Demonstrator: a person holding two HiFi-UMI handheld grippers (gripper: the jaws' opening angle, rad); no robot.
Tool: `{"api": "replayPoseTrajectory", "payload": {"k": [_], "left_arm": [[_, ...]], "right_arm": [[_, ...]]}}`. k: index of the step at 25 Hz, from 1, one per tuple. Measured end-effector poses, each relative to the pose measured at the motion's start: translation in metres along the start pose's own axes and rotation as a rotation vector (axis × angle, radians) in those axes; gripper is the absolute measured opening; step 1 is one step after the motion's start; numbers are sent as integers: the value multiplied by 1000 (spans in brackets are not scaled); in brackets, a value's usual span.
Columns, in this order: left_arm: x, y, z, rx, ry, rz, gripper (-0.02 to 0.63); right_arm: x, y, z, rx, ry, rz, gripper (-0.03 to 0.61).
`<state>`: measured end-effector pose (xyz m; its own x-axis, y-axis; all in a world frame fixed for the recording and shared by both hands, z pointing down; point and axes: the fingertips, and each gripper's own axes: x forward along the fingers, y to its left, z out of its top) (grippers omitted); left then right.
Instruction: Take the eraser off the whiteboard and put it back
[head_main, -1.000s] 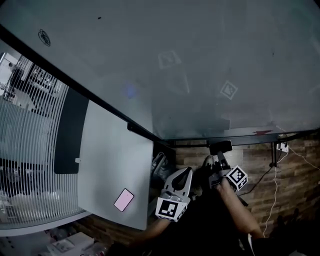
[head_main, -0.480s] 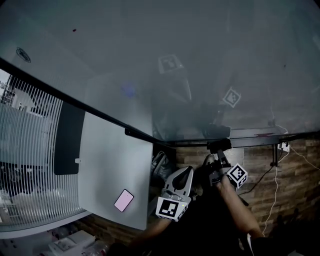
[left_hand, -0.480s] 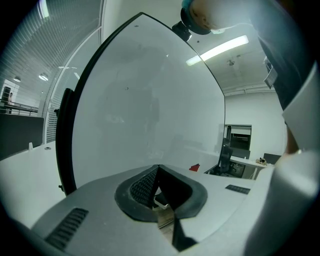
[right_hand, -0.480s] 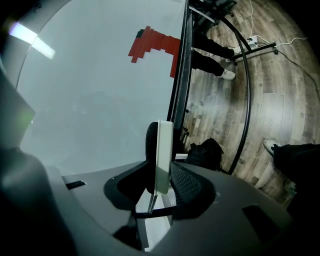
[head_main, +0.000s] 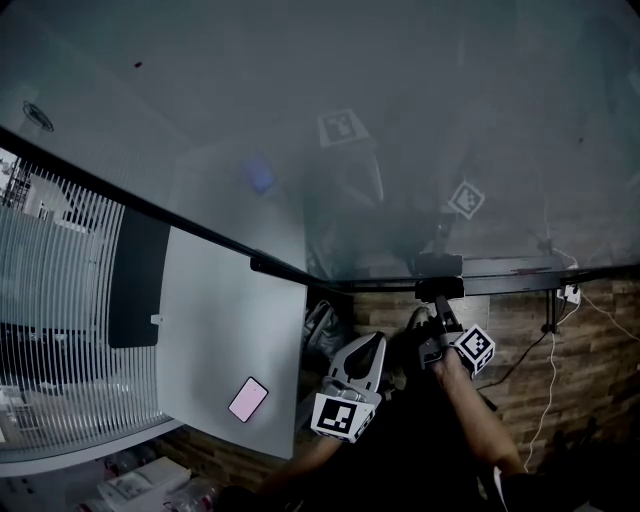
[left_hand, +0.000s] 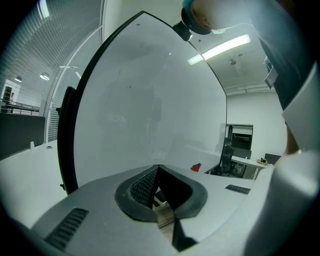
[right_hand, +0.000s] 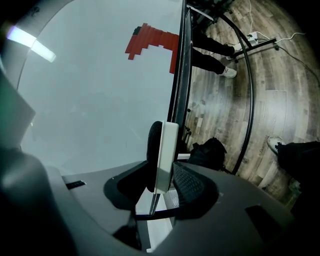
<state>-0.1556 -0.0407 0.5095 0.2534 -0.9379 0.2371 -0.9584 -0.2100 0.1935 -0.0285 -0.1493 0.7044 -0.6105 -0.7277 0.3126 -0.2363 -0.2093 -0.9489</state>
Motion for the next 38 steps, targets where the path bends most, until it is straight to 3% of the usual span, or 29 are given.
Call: {"api": "replayPoseTrajectory", "payload": {"k": [10,19,24,26,28,34,38], "left_arm": [[-1,-3,2,-7,-24,-5,8],[-11,-5,8,-12,-70,-6,8],[-22,-8,12,-15,-104,-12,8],[-28,-12,13,-11,-107,-18,8],[-34,-14,13,-19,-109,-20,8],[-53,-15,8,-38,-117,-24,8],[-62,-22,14,-27,-126,-33,8]], "right_arm": [[-2,6,-5,-12,32,44,207],[-17,15,-12,-39,60,63,215],[-34,11,-17,-51,81,31,215],[-43,16,-18,-65,76,34,183],[-52,27,-19,-130,69,40,34],[-81,67,-32,-337,65,40,15],[-103,102,-31,-627,48,31,15]]}}
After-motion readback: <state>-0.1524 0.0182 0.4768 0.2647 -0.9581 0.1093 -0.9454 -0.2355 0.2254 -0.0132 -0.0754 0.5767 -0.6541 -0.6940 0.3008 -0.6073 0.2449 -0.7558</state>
